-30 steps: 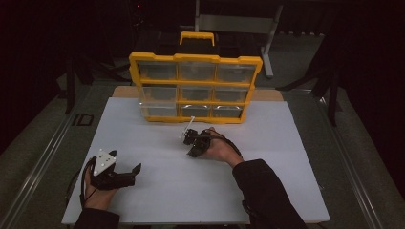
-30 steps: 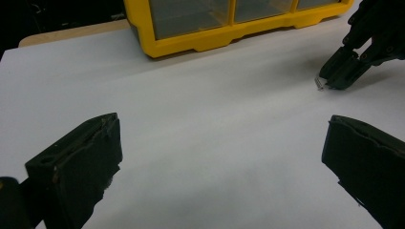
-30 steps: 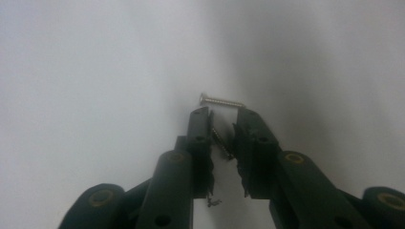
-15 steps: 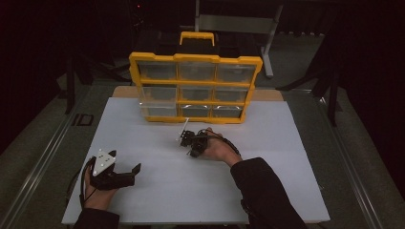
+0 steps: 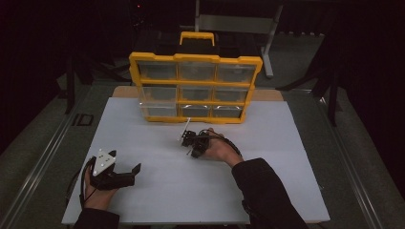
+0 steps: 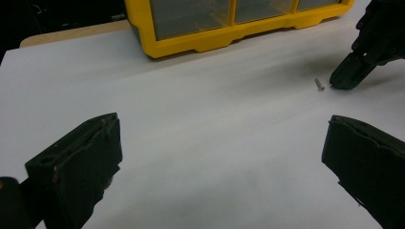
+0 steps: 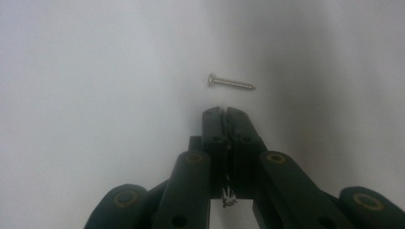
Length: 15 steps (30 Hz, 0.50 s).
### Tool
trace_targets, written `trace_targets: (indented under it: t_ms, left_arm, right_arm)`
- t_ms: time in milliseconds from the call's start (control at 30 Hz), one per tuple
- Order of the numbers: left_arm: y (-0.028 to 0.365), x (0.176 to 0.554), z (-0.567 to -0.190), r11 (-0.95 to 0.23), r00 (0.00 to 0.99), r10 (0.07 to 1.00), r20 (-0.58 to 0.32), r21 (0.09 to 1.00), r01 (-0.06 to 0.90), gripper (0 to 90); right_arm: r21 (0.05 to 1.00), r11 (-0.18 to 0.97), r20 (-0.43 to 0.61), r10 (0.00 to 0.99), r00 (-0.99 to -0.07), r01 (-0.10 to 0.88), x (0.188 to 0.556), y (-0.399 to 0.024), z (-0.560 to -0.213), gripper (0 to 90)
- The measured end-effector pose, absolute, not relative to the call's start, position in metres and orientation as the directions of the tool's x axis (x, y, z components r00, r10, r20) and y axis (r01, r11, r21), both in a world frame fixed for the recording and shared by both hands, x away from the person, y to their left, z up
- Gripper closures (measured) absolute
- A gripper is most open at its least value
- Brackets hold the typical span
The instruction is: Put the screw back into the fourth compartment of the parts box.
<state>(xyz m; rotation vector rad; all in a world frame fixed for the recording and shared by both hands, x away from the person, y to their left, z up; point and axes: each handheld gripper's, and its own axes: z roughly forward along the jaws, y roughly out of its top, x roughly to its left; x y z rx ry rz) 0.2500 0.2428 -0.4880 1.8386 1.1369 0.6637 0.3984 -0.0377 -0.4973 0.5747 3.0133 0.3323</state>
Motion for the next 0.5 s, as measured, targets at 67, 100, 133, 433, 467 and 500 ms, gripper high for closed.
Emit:
trace_targets:
  t_ms: [67, 100, 133, 433, 467, 500]
  left_arm:
    - [0.2431, 0.2500, -0.4880, -0.222, 0.444, 0.896, 0.002, 0.868, 0.444, 0.7]
    - [0.2432, 0.2501, -0.4881, -0.222, 0.444, 0.896, 0.002, 0.868, 0.445, 0.7]
    - [0.2431, 0.2501, -0.4882, -0.222, 0.443, 0.896, 0.001, 0.868, 0.445, 0.7]
    - [0.2426, 0.2501, -0.4882, -0.223, 0.445, 0.895, 0.002, 0.868, 0.444, 0.6]
    - [0.2426, 0.2502, -0.4882, -0.223, 0.446, 0.895, 0.002, 0.868, 0.444, 0.6]
    - [0.2426, 0.2505, -0.4884, -0.224, 0.446, 0.895, 0.002, 0.867, 0.445, 0.6]
  right_arm:
    - [0.215, 0.909, -0.014, 0.367, -0.930, 0.356, 0.3984, -0.0378, -0.4970, 85.8]
    - [0.216, 0.910, -0.012, 0.366, -0.931, 0.355, 0.3985, -0.0382, -0.4970, 85.5]
    - [0.219, 0.909, -0.010, 0.365, -0.931, 0.354, 0.3988, -0.0387, -0.4972, 85.5]
    - [0.189, 0.924, -0.045, 0.346, -0.937, 0.333, 0.3952, -0.0338, -0.4967, 87.5]
    - [0.184, 0.925, -0.046, 0.345, -0.937, 0.332, 0.3951, -0.0332, -0.4965, 87.5]
    - [0.181, 0.929, -0.050, 0.337, -0.940, 0.323, 0.3952, -0.0324, -0.4964, 87.5]
